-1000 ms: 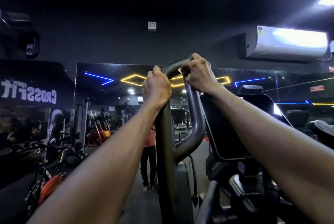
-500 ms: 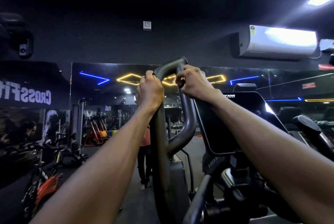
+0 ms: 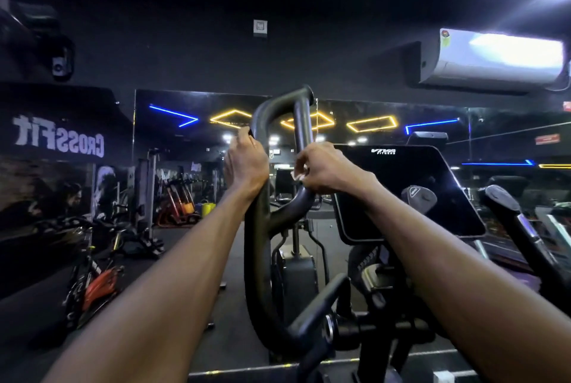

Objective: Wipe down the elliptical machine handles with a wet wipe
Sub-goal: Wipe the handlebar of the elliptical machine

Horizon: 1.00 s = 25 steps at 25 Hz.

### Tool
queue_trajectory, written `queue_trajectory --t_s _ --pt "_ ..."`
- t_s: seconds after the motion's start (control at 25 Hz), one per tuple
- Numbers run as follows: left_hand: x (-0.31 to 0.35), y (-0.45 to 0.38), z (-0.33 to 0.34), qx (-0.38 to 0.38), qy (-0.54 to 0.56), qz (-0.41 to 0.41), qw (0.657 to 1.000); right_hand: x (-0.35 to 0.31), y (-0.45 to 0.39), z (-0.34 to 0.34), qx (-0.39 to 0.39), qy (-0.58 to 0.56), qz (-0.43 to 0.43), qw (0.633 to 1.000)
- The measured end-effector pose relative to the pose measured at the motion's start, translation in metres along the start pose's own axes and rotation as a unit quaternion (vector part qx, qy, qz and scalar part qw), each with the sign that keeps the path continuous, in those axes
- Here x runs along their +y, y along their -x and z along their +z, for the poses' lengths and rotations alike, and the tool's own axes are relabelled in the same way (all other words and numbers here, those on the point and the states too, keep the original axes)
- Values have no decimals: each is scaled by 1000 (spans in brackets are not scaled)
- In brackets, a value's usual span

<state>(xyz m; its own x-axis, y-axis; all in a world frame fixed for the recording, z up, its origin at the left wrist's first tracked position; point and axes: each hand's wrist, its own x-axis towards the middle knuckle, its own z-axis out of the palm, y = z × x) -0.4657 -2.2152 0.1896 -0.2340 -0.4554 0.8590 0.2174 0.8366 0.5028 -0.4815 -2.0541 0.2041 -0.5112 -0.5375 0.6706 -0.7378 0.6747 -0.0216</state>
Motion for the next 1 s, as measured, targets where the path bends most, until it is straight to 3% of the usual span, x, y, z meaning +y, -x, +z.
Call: queue_trajectory --t_s 0.08,0.2,0.32,0.64,0.76,0.88,1.0 --pt "-2 11 -4 -11 -5 -1 1000 -3 9 -1 -27 -14 5 1000" --pt "-1 26 -9 -27 -23 -7 999 -7 14 -1 30 -30 31 999" --pt "-3 31 -14 -40 -40 -14 998 -22 32 13 -21 -39 17 999" --pt "-7 28 -19 -73 -27 -7 997 -54 52 37 -32 -85 27 995" --pt "-9 27 -18 -76 -10 -2 997 -54 49 33 -8 -82 76 994" --pt "-14 25 -17 -80 16 -10 997 -62 41 26 -71 -87 71 991" --pt "-17 25 -15 -81 58 -16 995 -69 25 17 -25 -118 127 985"
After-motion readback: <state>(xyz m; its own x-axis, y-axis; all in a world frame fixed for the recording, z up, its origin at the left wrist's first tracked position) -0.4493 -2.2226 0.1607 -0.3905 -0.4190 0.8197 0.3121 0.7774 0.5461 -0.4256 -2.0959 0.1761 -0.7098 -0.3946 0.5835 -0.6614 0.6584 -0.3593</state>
